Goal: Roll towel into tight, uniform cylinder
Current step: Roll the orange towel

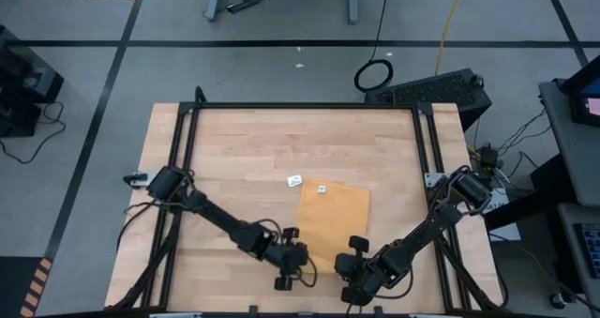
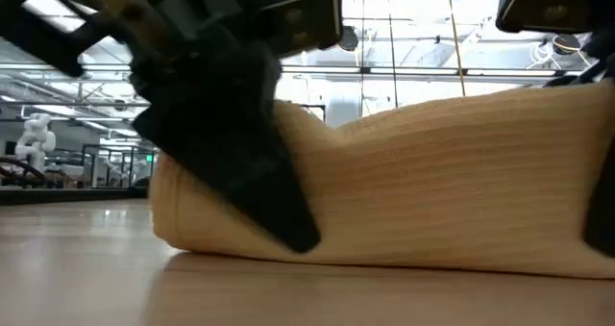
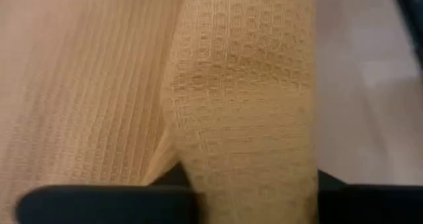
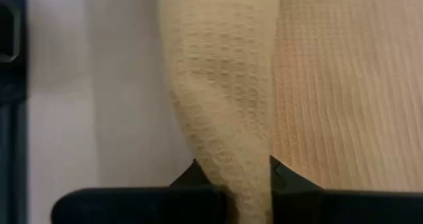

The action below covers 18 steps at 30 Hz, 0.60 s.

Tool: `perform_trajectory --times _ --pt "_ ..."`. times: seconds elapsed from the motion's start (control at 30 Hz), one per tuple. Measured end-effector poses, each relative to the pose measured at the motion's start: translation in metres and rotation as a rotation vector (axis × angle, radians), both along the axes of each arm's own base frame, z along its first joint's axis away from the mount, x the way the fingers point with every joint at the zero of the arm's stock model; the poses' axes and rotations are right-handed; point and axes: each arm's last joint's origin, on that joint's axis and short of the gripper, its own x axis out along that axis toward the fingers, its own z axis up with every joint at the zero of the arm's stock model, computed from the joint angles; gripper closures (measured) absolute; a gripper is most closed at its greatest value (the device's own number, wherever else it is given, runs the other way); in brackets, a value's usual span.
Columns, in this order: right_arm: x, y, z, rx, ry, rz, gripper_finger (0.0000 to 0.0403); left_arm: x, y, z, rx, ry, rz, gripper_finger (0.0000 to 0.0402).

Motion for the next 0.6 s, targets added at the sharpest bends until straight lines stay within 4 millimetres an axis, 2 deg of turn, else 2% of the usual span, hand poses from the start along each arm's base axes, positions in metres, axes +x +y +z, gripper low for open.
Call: perform_trajectory --times 0.17,0.37,0.5,0.6 --pt "-0.002 0.000 0.006 0.012 0.028 0.077 0.0370 0.008 0.016 0.000 -0.148 0.072 0.049 0.0388" --pt "-0.012 -0.006 0.015 0.014 0.135 0.134 0.0290 0.016 0.032 0.001 -0.332 0.154 0.049 0.0369" --pt "-0.021 -0.013 0.043 0.019 0.141 0.129 0.0237 0.019 0.044 0.000 -0.409 0.217 0.083 0.0366" --pt "-0.031 -0.016 0.066 0.039 0.109 0.110 0.0216 0.022 0.050 0.001 -0.465 0.245 0.082 0.0365"
